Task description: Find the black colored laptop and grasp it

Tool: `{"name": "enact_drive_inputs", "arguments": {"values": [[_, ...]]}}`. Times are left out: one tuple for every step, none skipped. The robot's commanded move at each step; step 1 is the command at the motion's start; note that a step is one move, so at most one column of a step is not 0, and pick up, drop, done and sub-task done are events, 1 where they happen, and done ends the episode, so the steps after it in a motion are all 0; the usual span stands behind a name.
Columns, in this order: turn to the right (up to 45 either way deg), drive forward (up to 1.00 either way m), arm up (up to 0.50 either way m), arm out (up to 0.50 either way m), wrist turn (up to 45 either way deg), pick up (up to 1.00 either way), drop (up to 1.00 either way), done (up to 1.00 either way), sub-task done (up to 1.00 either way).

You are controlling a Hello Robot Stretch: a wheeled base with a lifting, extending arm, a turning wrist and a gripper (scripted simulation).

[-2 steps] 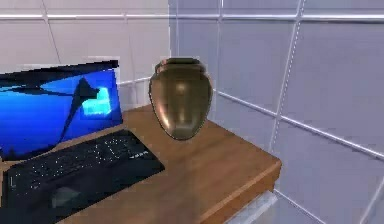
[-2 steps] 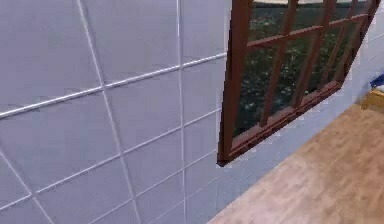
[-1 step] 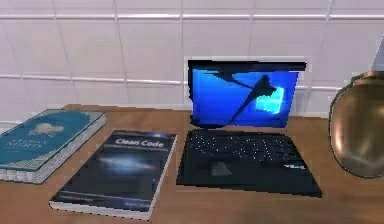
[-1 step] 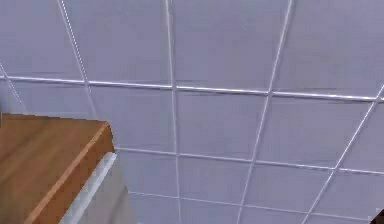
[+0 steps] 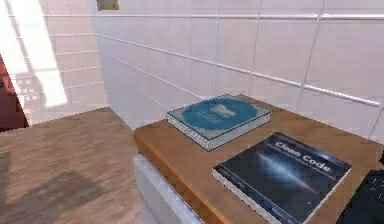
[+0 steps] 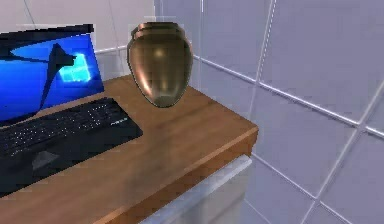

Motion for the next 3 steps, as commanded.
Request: {"name": "enact_drive_inputs", "arguments": {"values": [[-24.0, 0.0, 0.0, 0.0, 0.0, 0.0, 0.0, 0.0, 0.0], [0.0, 0.0, 0.5, 0.0, 0.0, 0.0, 0.0, 0.0, 0.0], [0.0, 0.0, 0.38, 0.0, 0.0, 0.0, 0.0, 0.0, 0.0]]}}
